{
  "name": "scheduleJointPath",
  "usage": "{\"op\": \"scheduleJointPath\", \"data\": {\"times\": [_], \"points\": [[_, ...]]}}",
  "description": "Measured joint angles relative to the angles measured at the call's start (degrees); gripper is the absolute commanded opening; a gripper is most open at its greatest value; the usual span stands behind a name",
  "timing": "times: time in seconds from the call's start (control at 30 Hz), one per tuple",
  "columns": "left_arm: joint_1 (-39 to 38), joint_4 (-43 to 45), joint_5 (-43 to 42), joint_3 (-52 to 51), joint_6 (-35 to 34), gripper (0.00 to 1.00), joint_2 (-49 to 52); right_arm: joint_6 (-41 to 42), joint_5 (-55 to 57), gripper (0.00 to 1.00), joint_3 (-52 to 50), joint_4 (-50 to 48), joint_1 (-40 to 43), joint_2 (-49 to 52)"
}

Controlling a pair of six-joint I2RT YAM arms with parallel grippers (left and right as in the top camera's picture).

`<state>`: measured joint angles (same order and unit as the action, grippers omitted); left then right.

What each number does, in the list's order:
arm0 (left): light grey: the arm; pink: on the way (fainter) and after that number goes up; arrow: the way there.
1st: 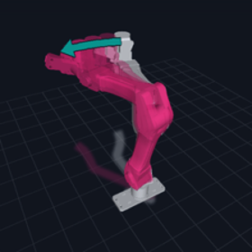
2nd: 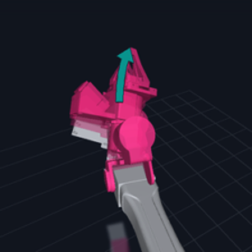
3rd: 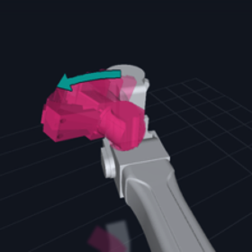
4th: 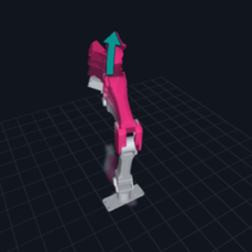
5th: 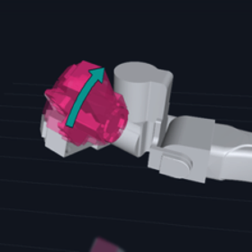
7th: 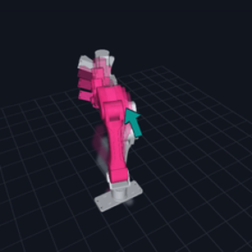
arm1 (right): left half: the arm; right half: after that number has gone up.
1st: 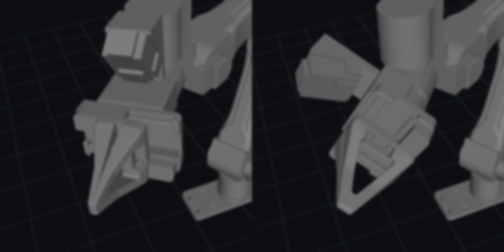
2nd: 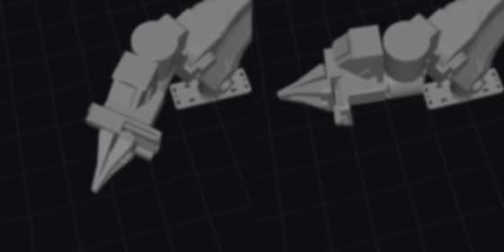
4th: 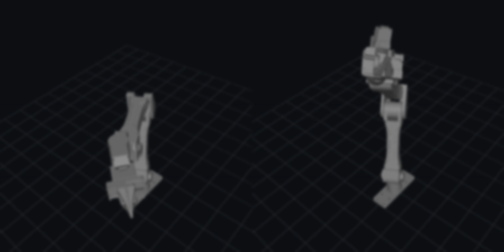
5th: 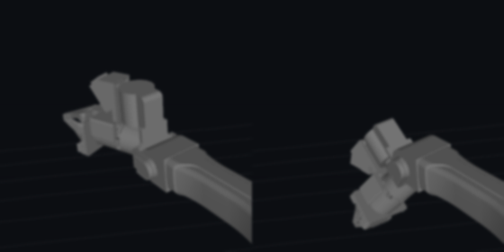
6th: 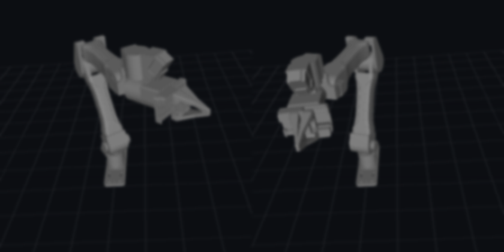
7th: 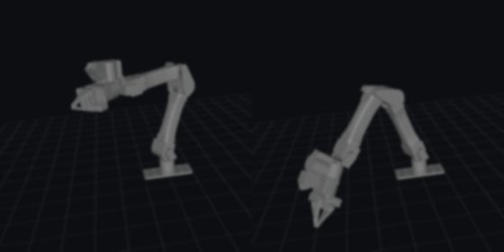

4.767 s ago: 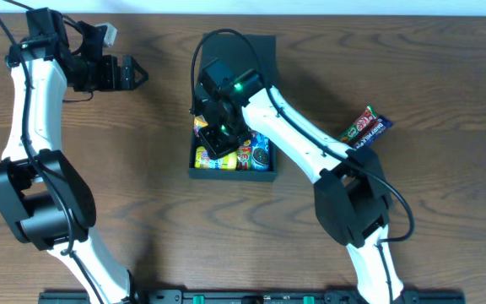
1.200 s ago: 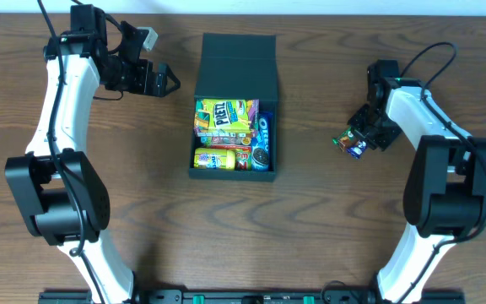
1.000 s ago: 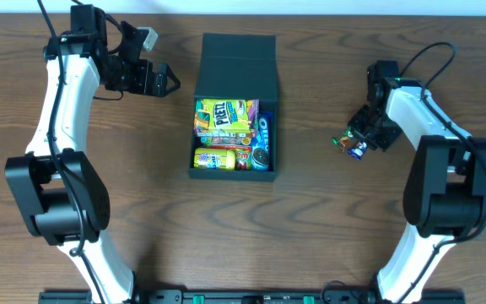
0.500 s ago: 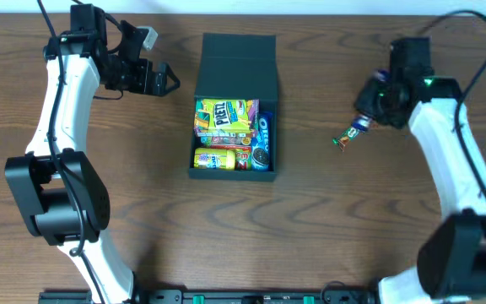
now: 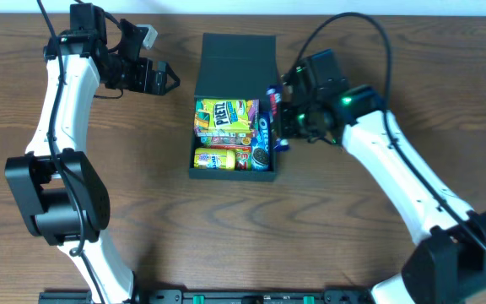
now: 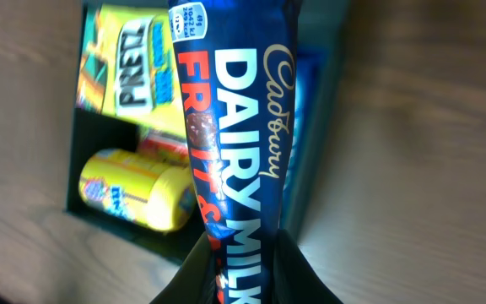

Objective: Pack container
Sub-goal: 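Carry the Dairy Milk bar into the box and release it, then move the right gripper back to the red KitKat bar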

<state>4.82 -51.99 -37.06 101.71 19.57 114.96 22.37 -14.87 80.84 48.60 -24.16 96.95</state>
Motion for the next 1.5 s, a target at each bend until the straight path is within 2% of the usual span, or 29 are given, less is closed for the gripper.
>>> {"op": "scheduleJointPath", "data": {"times": [0.27,0.5,0.53,0.6,0.67,0.8,0.83,1.07,1.33,1.5], "points": [[0.00,-0.20,0.00,0.00,0.00,0.96,0.00,7.21,0.28,0.02,0.00,1.18,-3.19,4.70],[0.00,-0.28,0.00,0.00,0.00,0.96,0.00,9.09,2.86,0.03,0.00,1.03,-3.50,5.25],[0.00,-0.28,0.00,0.00,0.00,0.96,0.00,9.27,3.41,0.12,0.00,0.83,-3.50,5.25],[0.00,-0.28,0.00,0.00,0.00,0.96,0.00,9.64,4.09,0.55,0.00,0.13,-3.50,5.25],[0.00,-0.28,0.00,0.00,0.00,0.96,0.00,9.70,4.42,0.60,0.00,-0.96,-3.50,5.25],[0.00,-0.28,0.00,0.00,0.00,0.96,0.00,10.08,4.70,0.81,0.00,-1.66,-3.50,5.25],[0.00,-0.28,0.00,0.00,0.00,0.96,0.00,10.12,4.83,0.82,0.00,-1.68,-3.50,5.25],[0.00,-0.28,0.11,0.00,0.00,0.96,0.00,10.12,6.69,0.79,0.00,-1.07,-1.46,5.25],[0.00,-0.52,1.51,0.00,0.00,0.95,0.00,13.03,13.49,0.77,0.00,2.25,13.46,5.27],[0.00,-0.52,1.51,0.00,-0.04,0.95,0.00,14.01,15.34,0.65,0.00,2.01,19.06,7.50]]}}
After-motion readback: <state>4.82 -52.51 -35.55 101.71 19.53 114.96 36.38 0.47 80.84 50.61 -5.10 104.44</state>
